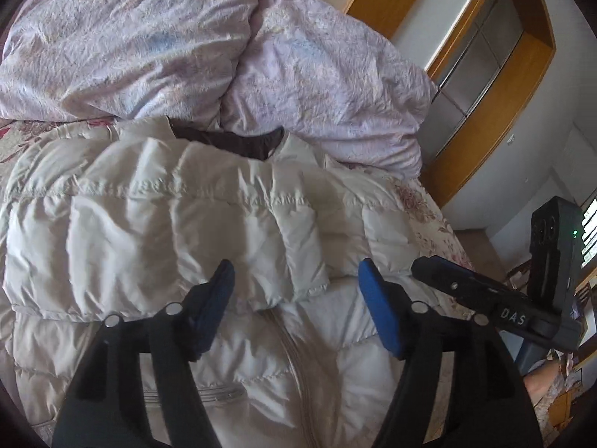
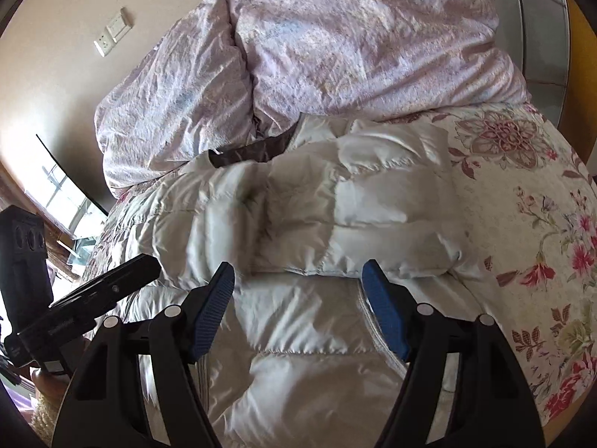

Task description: Fold large clothes

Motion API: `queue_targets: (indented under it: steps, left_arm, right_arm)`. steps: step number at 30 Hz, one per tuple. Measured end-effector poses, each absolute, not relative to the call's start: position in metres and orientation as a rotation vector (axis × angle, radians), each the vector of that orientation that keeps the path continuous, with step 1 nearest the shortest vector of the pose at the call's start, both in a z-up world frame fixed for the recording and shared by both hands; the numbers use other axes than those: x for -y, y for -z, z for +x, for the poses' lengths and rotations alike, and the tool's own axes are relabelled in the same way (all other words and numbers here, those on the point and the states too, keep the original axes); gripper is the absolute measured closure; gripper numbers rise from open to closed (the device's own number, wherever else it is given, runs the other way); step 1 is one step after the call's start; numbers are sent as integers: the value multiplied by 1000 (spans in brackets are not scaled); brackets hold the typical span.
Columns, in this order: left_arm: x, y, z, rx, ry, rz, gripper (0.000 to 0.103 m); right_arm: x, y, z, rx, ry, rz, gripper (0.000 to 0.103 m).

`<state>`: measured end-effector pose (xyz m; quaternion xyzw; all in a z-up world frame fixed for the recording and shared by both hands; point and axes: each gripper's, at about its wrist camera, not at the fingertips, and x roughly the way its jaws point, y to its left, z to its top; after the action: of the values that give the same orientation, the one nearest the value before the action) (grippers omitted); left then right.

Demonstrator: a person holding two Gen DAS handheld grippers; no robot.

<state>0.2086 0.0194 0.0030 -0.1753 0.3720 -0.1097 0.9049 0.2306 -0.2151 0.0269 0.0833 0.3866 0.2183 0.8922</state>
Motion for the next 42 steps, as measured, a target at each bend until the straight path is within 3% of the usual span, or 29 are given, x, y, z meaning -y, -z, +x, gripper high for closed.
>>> queue_targets:
  steps: [7, 10, 20, 27, 28, 30, 32, 37, 42]
  left_arm:
    - [-108, -21, 194, -684, -102, -309, 30]
    - [-125, -12, 197, -715, -191, -239, 30]
    - [-152, 53, 224, -888, -272, -173, 30]
    - [-154, 52, 219, -891, -262, -187, 30]
    - [-158, 46, 210, -881, -221, -222, 30]
    - [-166, 33, 189, -859, -132, -276, 30]
    - [-179, 20, 161, -836, -58, -309, 26]
    - [-224, 10, 85, -831, 27, -377, 23]
    - [-258, 35, 28, -899, 17, -453, 23]
  right_arm:
    - [125, -26, 245, -743, -622, -7, 60]
    - [96, -14, 256, -746, -635, -75, 64]
    - [74, 44, 313, -907, -535, -116, 69]
    - [89, 43, 320, -967, -583, -8, 68]
    - [101, 38, 316, -992, -612, 46, 66]
    - [134, 25, 307, -1009, -663, 172, 52]
    - [180, 10, 289, -998, -700, 271, 20]
    - [292, 2, 230, -1023, -694, 295, 14]
    - [386, 31, 180, -1105, -553, 336, 15]
